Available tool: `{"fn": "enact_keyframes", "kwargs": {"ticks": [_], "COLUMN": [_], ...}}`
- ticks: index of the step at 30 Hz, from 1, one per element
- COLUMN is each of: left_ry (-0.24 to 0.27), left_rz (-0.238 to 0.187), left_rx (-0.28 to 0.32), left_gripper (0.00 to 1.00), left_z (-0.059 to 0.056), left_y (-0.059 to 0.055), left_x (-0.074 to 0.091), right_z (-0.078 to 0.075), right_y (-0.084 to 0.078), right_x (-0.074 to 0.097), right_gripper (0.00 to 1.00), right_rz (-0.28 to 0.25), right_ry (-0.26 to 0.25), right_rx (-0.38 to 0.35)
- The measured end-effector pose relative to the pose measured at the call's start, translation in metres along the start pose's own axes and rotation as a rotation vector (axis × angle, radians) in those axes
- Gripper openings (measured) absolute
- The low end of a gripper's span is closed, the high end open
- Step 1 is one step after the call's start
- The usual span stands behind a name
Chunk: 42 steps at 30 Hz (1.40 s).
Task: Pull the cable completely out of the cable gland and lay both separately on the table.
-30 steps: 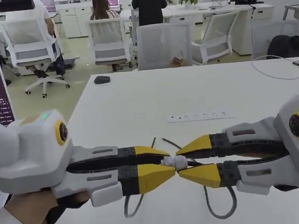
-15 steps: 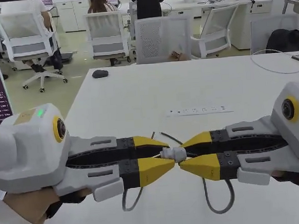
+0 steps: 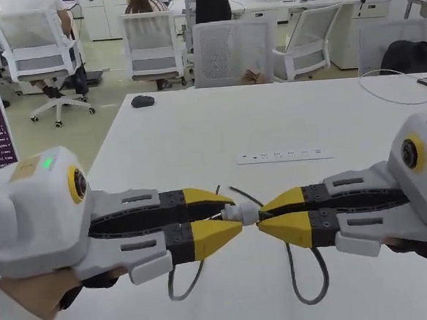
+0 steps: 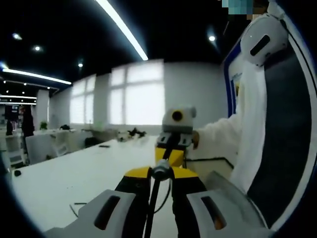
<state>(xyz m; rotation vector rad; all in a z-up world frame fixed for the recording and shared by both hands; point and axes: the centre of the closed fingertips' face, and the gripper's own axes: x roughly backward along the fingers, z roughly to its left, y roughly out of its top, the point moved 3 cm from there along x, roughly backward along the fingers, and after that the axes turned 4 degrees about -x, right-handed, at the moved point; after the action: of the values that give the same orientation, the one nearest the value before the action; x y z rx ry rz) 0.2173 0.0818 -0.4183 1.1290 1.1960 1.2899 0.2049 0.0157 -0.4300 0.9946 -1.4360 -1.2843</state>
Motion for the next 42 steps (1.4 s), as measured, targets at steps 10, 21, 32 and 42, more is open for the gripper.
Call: {"fn": "enact_keyframes", "kwargs": {"ticks": [10, 21, 32, 42], "left_ry": [-0.004, -0.050, -0.046, -0.018], "left_rz": [-0.067, -0.093, -0.069, -0.070], "left_rx": [0.019, 0.093, 0.152, 0.147], "left_gripper": [0.34, 0.17, 0.16, 0.16], "left_z": [0.000, -0.002, -0.001, 0.004], "left_y": [0.000, -0.008, -0.015, -0.018], "left_x": [-0.009, -0.018, -0.019, -0.013], "right_z": [0.000, 0.002, 0.000, -0.005], "right_y": [0.004, 0.006, -0.003, -0.014], "right_x": [-0.001, 0.000, -0.002, 0.000], "right_gripper": [0.02, 0.02, 0.03, 0.03], "right_rz": [-0.042, -0.061, -0.005, 0.052], "right_ry": [-0.009, 0.009, 0.003, -0.013], "right_rx": [0.013, -0.034, -0.018, -0.004]}}
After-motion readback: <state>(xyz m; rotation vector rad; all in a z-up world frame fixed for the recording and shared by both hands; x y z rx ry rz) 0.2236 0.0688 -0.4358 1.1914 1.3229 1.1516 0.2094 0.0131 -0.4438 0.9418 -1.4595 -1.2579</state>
